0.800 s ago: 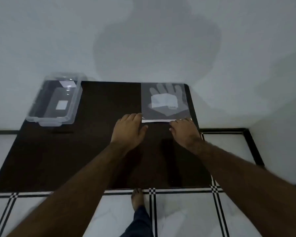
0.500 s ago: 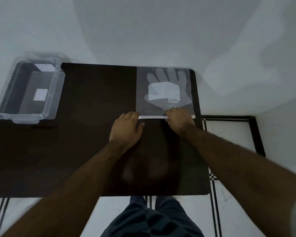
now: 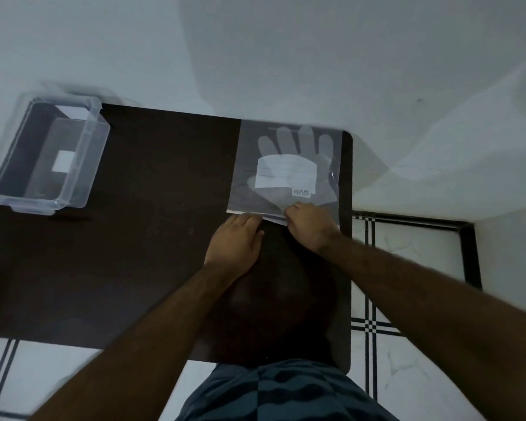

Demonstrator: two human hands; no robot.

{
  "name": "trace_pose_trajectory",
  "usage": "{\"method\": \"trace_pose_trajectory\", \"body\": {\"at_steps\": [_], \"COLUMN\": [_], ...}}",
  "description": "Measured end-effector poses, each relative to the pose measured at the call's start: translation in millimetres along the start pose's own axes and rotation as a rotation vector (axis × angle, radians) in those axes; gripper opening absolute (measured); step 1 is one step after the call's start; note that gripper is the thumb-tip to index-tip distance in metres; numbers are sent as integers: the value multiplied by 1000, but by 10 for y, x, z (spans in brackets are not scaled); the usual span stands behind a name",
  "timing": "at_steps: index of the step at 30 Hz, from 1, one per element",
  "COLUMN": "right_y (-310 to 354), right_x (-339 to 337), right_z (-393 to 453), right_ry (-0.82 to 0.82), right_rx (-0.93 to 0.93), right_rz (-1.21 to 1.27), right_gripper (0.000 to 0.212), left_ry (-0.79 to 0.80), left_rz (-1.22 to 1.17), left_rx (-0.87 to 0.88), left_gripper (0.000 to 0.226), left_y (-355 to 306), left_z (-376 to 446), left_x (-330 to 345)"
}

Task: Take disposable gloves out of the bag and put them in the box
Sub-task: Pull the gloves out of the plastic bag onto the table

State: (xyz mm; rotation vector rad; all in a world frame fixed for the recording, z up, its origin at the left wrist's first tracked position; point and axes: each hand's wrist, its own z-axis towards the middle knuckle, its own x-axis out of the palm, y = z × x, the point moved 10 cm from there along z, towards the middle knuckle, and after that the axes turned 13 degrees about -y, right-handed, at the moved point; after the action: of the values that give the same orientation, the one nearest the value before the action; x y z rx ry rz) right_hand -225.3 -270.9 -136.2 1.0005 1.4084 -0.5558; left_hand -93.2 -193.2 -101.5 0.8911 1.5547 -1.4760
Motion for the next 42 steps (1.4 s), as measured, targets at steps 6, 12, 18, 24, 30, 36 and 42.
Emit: {"method": "trace_pose_trajectory", "body": {"at_steps": [6, 12, 18, 24, 30, 36, 42], "right_y": [-73, -211, -362, -419, -470, -564, -605], "right_x": [-33, -210, -511, -509, -548, -571, -579], "right_z": [30, 73, 189, 299, 421, 518, 584], "right_ry": [-16, -183, -401, -415, -429, -425, -425], "right_rx": [57, 118, 159, 158, 172, 205, 202], "right_rz": [176, 326, 414, 425, 414, 401, 428], "right_gripper": [14, 7, 17, 19, 18, 17, 15], "left_ry": [34, 74, 17, 45, 71, 46, 13], "left_rz": [64, 199, 270, 329, 394, 457, 494], "left_rx": [174, 181, 177, 141, 112, 217, 356], "left_gripper": [48, 53, 43, 43, 18, 19, 23], "left_y": [-310, -237, -219, -313, -335, -468, -585], "left_z": [31, 79, 143, 490, 798, 952, 1027], "left_x": [303, 476, 500, 538, 575, 596, 634]}}
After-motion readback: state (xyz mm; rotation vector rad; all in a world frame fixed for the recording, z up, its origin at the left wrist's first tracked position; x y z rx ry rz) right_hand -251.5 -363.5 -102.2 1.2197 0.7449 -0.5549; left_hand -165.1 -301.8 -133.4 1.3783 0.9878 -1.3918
